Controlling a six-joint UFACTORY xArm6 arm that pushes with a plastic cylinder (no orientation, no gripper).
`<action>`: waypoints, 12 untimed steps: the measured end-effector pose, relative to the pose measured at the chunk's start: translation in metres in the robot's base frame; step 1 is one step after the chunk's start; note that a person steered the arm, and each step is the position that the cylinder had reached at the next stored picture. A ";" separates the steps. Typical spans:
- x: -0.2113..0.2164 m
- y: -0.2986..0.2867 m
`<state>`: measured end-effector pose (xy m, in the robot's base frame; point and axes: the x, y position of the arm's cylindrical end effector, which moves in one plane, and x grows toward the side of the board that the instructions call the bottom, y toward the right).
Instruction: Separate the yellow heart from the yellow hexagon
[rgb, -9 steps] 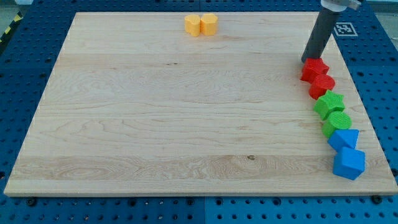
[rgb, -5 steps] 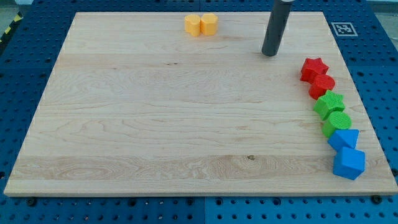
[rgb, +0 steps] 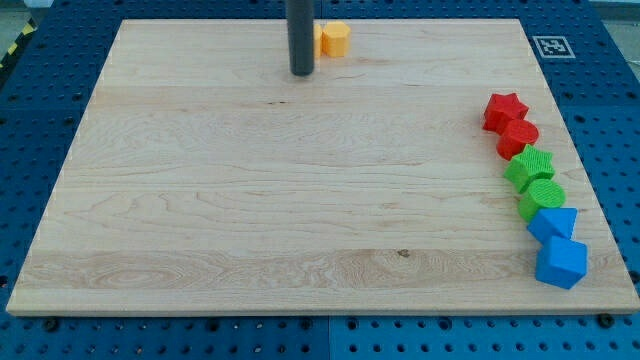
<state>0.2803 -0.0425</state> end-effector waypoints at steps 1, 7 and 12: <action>-0.016 -0.005; -0.087 0.034; -0.085 0.051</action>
<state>0.1949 0.0082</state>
